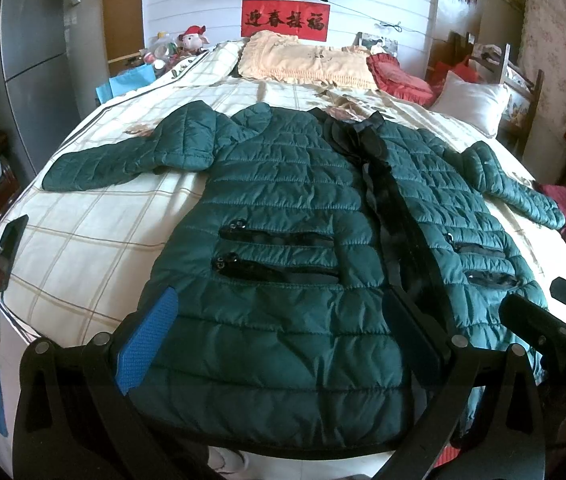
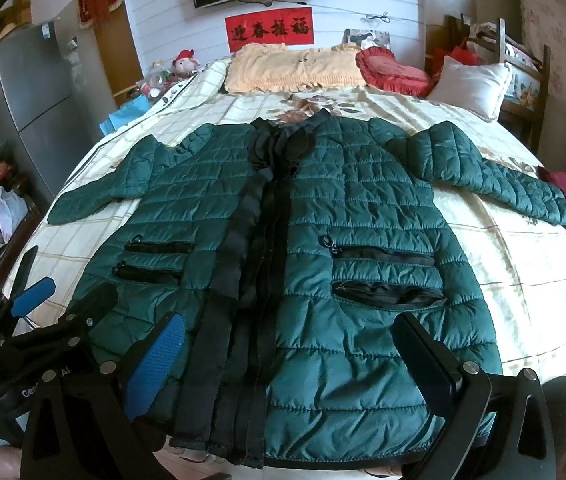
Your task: Fold large clothes
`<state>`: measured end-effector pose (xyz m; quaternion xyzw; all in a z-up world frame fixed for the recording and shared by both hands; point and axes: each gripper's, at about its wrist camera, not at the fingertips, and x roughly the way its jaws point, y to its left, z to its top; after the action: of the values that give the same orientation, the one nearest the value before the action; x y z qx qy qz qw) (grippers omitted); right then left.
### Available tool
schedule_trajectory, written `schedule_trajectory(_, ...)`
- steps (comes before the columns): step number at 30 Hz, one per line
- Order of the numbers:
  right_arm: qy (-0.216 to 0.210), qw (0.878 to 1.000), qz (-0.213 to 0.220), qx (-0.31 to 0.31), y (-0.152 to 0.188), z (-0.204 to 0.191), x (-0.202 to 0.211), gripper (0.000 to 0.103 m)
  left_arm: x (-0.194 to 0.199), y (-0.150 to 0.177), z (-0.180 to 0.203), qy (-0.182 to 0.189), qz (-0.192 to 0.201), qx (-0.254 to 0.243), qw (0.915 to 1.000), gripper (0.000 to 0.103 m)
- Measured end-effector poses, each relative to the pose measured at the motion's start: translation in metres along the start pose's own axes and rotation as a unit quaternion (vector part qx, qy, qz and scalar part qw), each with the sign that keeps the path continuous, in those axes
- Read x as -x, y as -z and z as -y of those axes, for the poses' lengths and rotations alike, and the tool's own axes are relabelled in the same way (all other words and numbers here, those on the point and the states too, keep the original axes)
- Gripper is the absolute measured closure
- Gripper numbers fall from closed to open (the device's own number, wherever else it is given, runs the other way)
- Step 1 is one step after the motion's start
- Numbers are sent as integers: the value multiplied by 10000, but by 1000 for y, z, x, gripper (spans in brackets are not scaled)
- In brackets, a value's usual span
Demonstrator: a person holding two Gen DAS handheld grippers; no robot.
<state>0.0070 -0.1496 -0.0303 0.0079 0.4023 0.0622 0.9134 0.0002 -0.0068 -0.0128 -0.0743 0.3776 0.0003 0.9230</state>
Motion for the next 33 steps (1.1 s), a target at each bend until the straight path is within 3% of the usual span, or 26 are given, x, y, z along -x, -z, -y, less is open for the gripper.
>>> schedule_trajectory(17, 194, 9991, 258, 278, 1, 1, -9, 0, -2, 1, 2, 83, -20, 110, 9999, 1)
schedule_trajectory(33, 309, 9989, 21, 359, -9, 3, -20, 0, -4, 0, 7, 14, -121, 114, 9999, 1)
